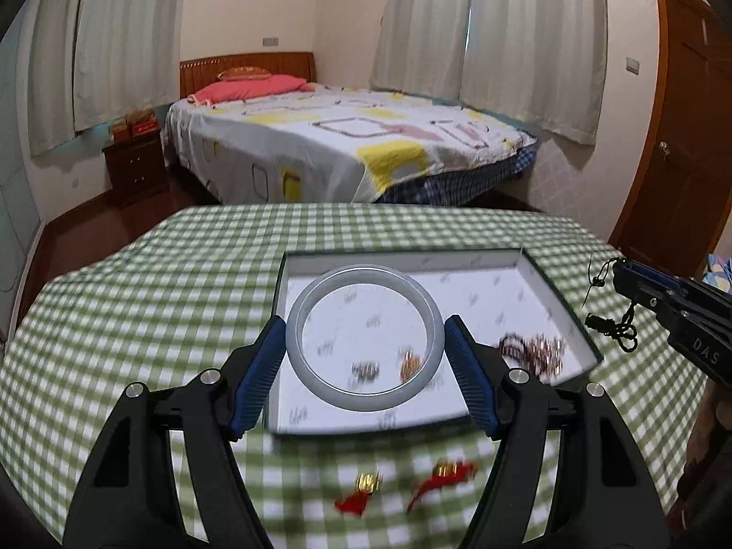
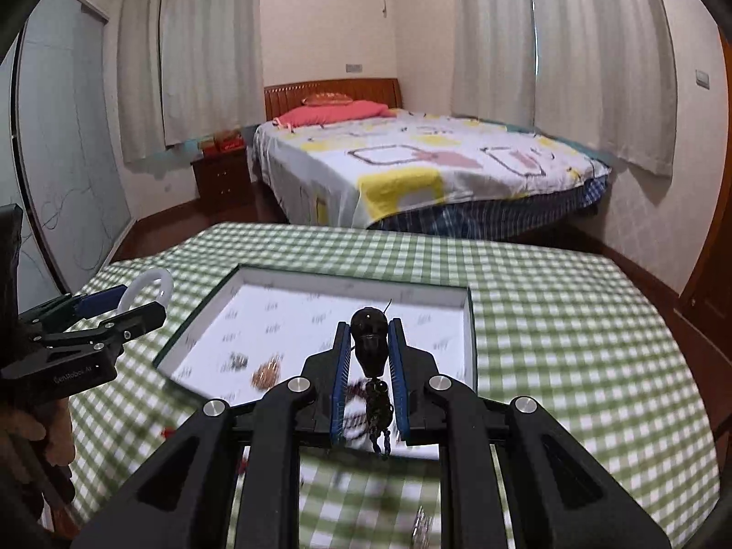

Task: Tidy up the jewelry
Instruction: 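Carry the bangle and earrings over the green tray with both tools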

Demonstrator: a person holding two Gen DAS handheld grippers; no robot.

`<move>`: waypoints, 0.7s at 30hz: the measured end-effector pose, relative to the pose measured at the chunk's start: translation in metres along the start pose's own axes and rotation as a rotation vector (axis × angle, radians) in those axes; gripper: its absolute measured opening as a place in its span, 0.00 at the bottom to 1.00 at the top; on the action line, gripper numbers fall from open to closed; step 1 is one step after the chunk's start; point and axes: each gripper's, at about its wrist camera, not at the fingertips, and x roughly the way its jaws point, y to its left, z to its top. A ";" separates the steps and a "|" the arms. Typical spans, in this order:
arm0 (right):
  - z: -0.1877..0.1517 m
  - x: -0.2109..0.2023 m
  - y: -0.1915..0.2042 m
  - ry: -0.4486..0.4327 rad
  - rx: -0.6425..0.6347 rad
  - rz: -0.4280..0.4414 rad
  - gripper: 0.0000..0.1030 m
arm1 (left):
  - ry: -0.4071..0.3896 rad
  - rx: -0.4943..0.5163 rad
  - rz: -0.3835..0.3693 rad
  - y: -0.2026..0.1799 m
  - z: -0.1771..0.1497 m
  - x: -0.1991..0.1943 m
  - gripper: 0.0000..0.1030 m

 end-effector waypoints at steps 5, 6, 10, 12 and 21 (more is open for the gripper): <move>0.013 0.022 -0.010 -0.018 0.005 -0.027 0.17 | -0.030 0.009 0.021 -0.005 0.020 0.023 0.67; 0.014 0.029 -0.014 -0.013 0.012 -0.031 0.17 | -0.028 0.010 0.029 -0.005 0.022 0.032 0.67; 0.012 0.061 -0.022 0.034 0.026 -0.044 0.17 | 0.021 0.004 0.043 -0.007 0.021 0.071 0.67; 0.006 0.079 -0.024 0.071 0.024 -0.050 0.17 | 0.057 0.013 0.051 -0.010 0.015 0.092 0.67; -0.019 0.134 -0.032 0.234 0.029 -0.067 0.17 | 0.175 0.009 0.077 0.001 -0.001 0.141 0.67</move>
